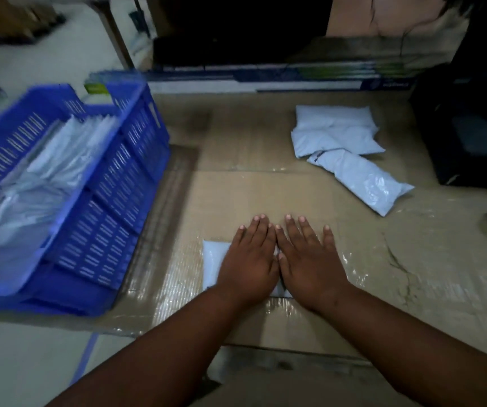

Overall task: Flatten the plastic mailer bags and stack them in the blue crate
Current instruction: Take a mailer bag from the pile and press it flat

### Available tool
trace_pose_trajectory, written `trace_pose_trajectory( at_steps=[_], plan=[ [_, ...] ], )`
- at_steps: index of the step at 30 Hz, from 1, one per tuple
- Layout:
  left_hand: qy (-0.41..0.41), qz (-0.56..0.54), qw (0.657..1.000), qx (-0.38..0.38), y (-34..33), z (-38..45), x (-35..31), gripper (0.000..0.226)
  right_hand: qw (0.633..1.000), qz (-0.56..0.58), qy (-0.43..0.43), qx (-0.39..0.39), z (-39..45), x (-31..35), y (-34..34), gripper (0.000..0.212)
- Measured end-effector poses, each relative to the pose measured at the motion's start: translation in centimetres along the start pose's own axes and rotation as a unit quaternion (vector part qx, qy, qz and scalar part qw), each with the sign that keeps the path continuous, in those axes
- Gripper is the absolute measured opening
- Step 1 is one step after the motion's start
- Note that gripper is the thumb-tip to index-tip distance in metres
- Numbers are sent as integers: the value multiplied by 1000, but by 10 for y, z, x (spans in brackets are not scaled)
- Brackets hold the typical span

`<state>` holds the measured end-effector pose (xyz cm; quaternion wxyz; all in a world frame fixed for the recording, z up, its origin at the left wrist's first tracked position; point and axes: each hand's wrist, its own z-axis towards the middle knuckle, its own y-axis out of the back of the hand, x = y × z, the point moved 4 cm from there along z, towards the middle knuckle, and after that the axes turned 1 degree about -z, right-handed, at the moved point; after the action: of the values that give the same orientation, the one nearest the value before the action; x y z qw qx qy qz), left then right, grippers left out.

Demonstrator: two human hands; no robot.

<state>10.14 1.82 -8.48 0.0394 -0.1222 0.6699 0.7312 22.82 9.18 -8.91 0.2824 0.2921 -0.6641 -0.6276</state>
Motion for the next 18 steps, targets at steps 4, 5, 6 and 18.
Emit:
trace_pose_trajectory(
  at_steps=[4,5,6,18],
  plan=[
    [-10,16,1000,-16,10,-10,-2,59,999,14,-23,-25,-3,0,9,64],
    [-1,28,999,-30,16,-14,-2,58,999,22,-26,-35,-3,3,12,65],
    [9,39,998,-39,21,-18,-1,58,998,32,-22,-43,-3,8,16,66],
    [-4,80,995,-62,2,-45,20,60,993,47,93,-49,3,41,-8,66]
  ],
)
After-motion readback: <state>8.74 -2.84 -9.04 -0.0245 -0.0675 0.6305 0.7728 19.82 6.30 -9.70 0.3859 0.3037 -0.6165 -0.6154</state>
